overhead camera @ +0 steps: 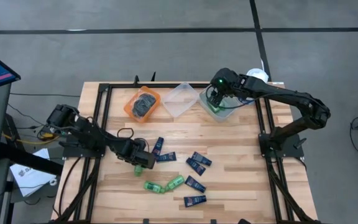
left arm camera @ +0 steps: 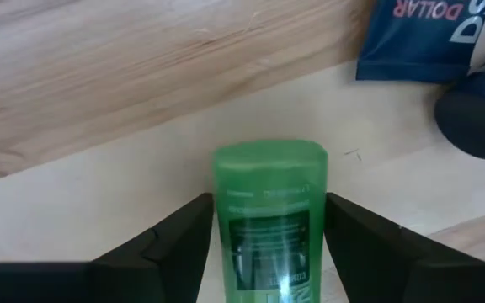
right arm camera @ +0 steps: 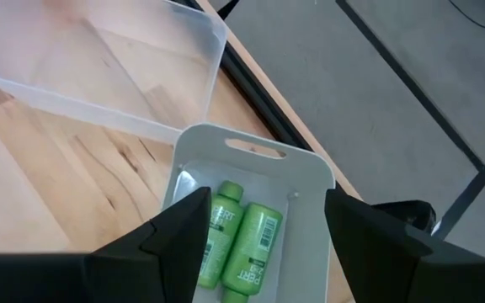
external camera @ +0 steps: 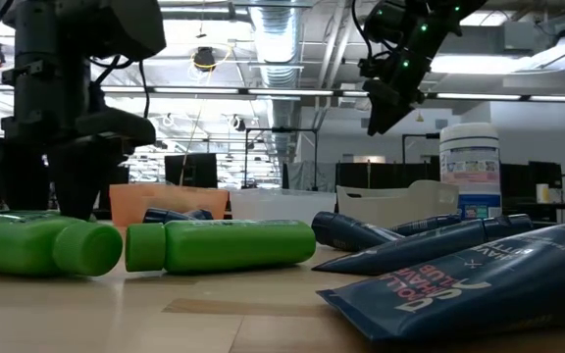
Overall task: Pick & Place Travel size toiletries
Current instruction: Put the green shampoo into the gray bin
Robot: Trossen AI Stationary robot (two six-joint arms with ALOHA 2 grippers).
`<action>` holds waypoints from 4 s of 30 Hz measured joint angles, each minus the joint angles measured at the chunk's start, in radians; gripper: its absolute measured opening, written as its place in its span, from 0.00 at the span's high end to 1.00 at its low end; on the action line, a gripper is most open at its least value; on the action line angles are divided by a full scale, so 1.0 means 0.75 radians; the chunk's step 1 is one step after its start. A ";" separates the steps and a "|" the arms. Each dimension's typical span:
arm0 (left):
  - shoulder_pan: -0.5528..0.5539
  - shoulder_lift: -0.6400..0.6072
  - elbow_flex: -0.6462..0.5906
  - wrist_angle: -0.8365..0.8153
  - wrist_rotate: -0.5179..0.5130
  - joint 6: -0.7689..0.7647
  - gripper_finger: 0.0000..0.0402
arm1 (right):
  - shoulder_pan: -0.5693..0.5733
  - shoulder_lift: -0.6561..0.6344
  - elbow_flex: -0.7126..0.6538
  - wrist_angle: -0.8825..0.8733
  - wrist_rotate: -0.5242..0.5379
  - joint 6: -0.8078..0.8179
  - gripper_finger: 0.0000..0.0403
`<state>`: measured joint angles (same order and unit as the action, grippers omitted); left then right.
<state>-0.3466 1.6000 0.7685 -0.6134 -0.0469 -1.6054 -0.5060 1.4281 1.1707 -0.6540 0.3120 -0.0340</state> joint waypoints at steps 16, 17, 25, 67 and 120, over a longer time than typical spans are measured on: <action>0.000 -0.160 -0.009 -0.007 -0.095 0.000 0.57 | 0.000 0.000 0.000 0.062 -0.131 0.022 0.44; 0.000 -0.186 -0.009 -0.004 -0.117 0.000 0.57 | 0.000 0.000 0.000 0.077 -0.171 0.037 0.44; 0.062 -0.514 -0.009 0.011 -0.614 0.057 0.58 | 0.037 0.000 0.000 0.282 -0.513 0.201 0.44; 0.638 -0.261 -0.007 2.051 -0.873 0.769 0.57 | 0.435 0.001 0.001 0.916 -0.258 -0.044 0.35; 0.636 -0.181 0.136 2.093 -0.875 0.853 0.57 | 0.399 0.050 0.003 1.145 -0.230 -0.059 0.35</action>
<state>0.1303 1.4645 0.8703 0.9561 -0.7033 -0.9654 -0.2065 1.4659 1.1729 0.2050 0.1398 -0.0782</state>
